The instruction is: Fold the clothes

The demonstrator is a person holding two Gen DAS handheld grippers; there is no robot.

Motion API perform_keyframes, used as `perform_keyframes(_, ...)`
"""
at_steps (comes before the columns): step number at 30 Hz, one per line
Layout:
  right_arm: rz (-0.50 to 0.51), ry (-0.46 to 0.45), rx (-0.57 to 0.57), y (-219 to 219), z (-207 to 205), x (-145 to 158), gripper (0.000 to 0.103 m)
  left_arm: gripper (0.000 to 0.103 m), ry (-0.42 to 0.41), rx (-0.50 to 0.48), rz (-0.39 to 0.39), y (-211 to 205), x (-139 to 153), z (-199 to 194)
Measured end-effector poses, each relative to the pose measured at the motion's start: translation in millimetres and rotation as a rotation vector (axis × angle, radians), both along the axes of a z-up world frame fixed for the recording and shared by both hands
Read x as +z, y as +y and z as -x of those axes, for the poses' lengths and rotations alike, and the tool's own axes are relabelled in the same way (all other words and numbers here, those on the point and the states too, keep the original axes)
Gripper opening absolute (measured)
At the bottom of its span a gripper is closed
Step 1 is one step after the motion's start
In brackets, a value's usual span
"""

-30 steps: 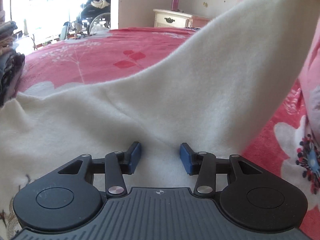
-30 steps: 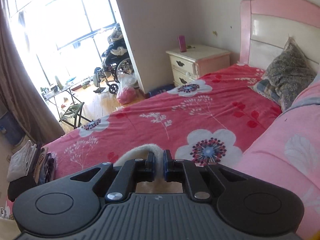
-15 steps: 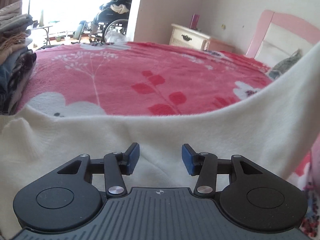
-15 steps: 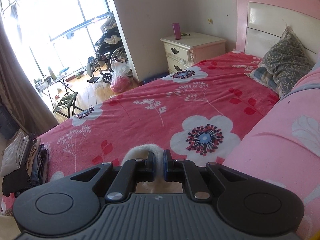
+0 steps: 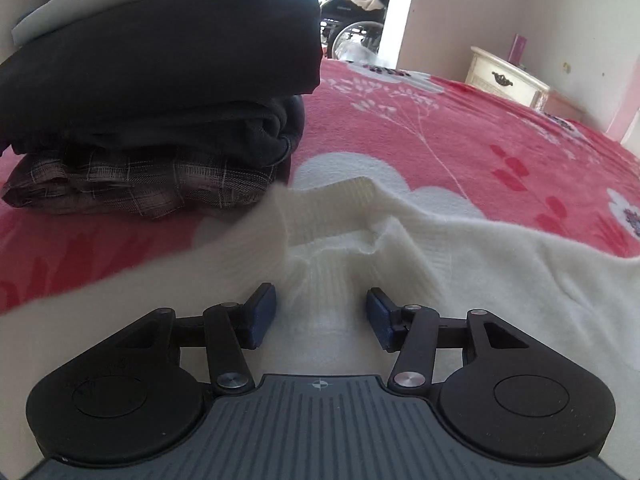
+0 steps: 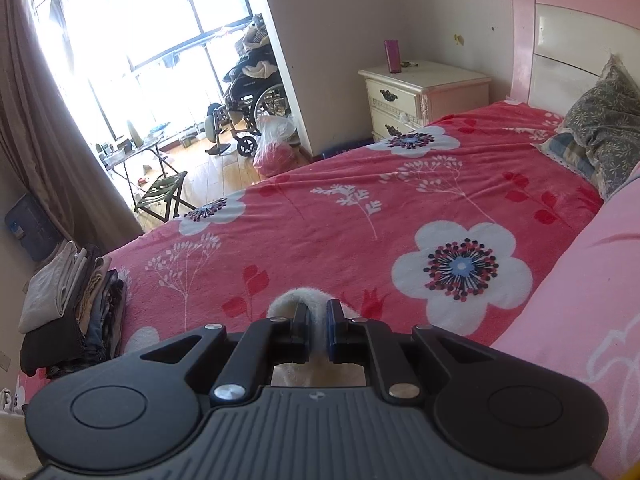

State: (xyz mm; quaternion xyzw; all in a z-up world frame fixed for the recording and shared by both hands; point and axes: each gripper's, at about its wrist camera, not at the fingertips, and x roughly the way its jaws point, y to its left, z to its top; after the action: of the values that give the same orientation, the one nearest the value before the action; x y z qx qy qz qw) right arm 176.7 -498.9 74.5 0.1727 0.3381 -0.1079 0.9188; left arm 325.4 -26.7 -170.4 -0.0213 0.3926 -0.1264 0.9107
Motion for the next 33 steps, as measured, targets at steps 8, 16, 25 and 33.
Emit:
perform_keyframes(8,-0.046,-0.016,0.041,27.2,-9.9,14.8,0.010,0.050,-0.016,0.037,0.083,24.8,52.7,46.3)
perform_keyframes(16,-0.068,-0.091,0.346,122.8,-7.5,36.2,0.010,0.050,0.132,-0.023,0.302,74.3,121.9,117.8)
perform_keyframes(25,0.115,0.074,1.000,284.1,77.4,-33.6,0.010,0.050,0.264,-0.108,0.344,104.0,118.2,220.5)
perform_keyframes(33,0.283,0.369,1.228,333.1,172.5,-157.9,0.011,0.050,0.393,-0.204,0.309,53.4,49.2,262.4)
